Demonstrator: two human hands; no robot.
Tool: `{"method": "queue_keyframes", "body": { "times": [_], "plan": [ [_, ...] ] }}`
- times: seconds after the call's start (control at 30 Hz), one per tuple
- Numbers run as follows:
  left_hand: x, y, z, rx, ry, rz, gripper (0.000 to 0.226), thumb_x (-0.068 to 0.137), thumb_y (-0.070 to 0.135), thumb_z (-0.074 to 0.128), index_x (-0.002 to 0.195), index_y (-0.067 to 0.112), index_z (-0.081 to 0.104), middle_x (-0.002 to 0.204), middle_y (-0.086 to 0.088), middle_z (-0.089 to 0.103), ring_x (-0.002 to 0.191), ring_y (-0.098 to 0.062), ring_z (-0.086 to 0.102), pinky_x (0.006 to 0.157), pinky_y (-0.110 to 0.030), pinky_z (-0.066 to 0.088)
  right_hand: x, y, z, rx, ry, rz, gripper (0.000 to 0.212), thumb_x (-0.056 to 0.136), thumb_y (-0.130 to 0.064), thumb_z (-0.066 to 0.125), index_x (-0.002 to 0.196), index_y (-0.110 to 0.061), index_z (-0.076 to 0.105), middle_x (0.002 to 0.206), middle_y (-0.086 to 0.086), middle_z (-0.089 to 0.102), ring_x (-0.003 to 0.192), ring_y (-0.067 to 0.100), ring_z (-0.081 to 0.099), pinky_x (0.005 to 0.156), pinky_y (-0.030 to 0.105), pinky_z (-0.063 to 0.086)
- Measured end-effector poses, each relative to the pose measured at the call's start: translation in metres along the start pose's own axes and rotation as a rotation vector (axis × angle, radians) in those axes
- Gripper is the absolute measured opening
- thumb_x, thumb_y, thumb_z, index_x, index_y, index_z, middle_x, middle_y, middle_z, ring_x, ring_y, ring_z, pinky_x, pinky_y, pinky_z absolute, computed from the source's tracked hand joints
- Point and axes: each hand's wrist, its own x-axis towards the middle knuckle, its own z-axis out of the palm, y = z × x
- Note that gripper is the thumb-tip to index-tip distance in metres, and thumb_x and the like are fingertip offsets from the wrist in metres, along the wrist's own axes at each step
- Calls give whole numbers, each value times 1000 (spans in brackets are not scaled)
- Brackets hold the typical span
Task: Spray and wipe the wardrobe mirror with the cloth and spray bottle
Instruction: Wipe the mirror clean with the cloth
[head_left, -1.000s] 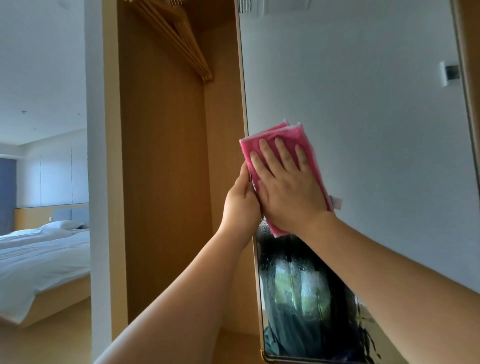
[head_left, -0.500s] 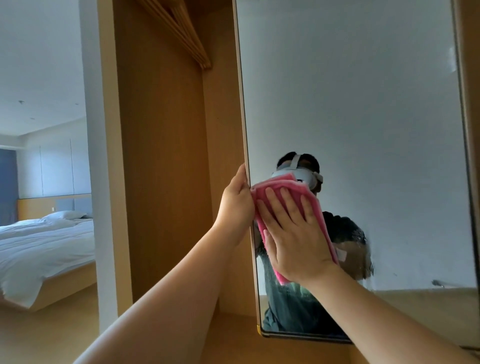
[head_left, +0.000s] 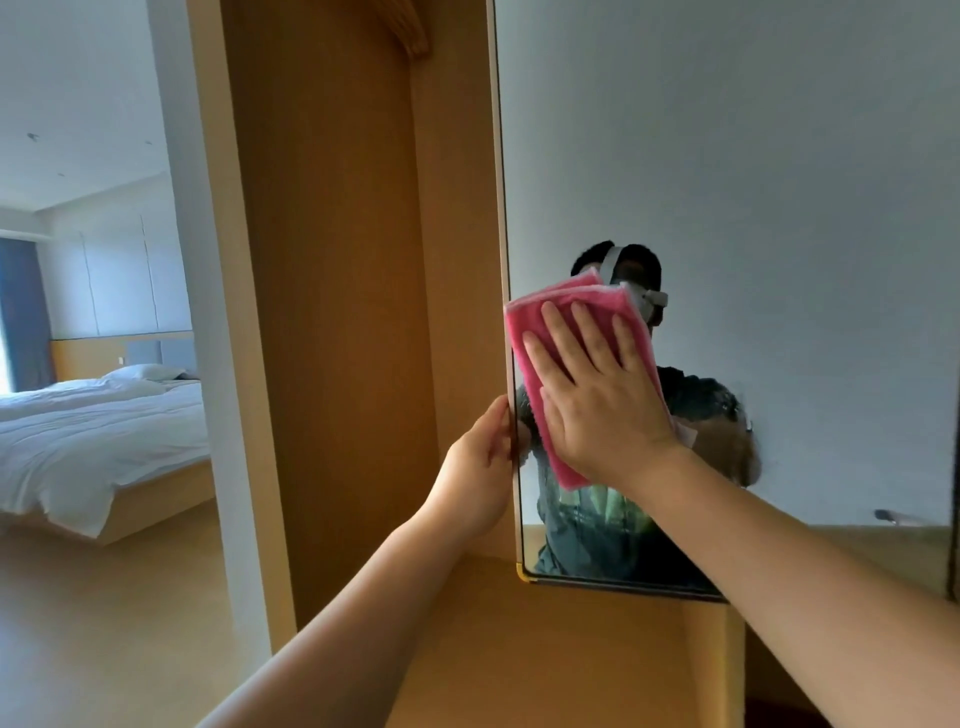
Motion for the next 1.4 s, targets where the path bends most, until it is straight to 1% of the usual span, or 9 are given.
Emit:
{"method": "queue_keyframes", "body": {
  "times": [0.1, 0.23, 0.4, 0.53, 0.63, 0.73, 0.93, 1.13, 1.4],
  "plan": [
    [-12, -2, 2, -17, -27, -24, 61, 97, 0, 36, 121, 56, 33, 100, 47, 57, 100, 22, 53, 78, 0, 42, 6, 5, 1, 4, 16, -5, 59, 98, -36, 21, 152, -12, 27, 159, 17, 20, 148, 37, 12, 120, 52, 0],
    [-16, -4, 2, -30, -40, 10, 88, 87, -11, 35, 108, 75, 38, 102, 43, 60, 100, 18, 55, 74, 1, 42, 6, 1, 7, -7, 26, 8, 61, 100, -38, 13, 154, -12, 20, 160, 17, 14, 148, 38, 6, 120, 54, 0],
    [-15, -11, 4, -74, -59, 16, 74, 87, -15, 36, 144, 32, 37, 117, 15, 67, 106, -2, 63, 82, -13, 49, -4, -16, 19, 18, 57, 71, 59, 101, -38, 16, 154, -12, 17, 161, 17, 14, 148, 38, 5, 119, 55, 1],
    [-16, -8, 3, -61, -58, 24, 78, 84, -20, 34, 145, 29, 35, 126, 4, 62, 110, -2, 60, 91, -18, 48, -30, -33, 32, 33, 61, 81, 63, 102, -42, 22, 155, -12, 10, 162, 17, 7, 149, 38, 0, 119, 56, 2],
    [-15, -8, 3, -83, -63, 25, 76, 82, -20, 34, 143, 25, 42, 119, 4, 67, 104, -6, 64, 90, -23, 50, -57, -51, 40, 42, 24, 100, 64, 102, -42, 23, 156, -12, 8, 162, 16, 2, 149, 37, 0, 119, 56, 4],
    [-14, -11, 3, -71, -61, 23, 71, 86, -14, 42, 137, 37, 45, 108, 18, 69, 102, -4, 65, 87, -24, 53, -84, -66, 45, 72, -4, 104, 62, 101, -41, 21, 155, -11, 14, 162, 15, 7, 149, 35, 4, 119, 54, 4],
    [-16, -3, 0, -51, -62, 18, 77, 89, -10, 48, 114, 62, 34, 97, 49, 56, 96, 24, 53, 75, 2, 40, -110, -72, 47, 64, -16, 50, 63, 100, -42, 31, 154, -12, 19, 162, 14, 13, 149, 35, 10, 120, 53, 6],
    [-17, -2, 1, -42, -61, 21, 80, 89, -10, 47, 113, 64, 33, 99, 51, 55, 98, 28, 48, 75, 3, 38, -108, -53, 44, 43, -12, -64, 65, 99, -42, 37, 155, -14, 19, 162, 11, 13, 149, 32, 9, 120, 51, 6],
    [-15, -6, 1, -15, -57, 6, 91, 81, -22, 35, 113, 63, 38, 101, 33, 66, 99, 10, 61, 75, -3, 45, -81, 1, 23, -45, -12, -98, 62, 102, -42, 23, 155, -13, 15, 162, 12, 9, 150, 33, 4, 120, 51, 3]
  ]
}}
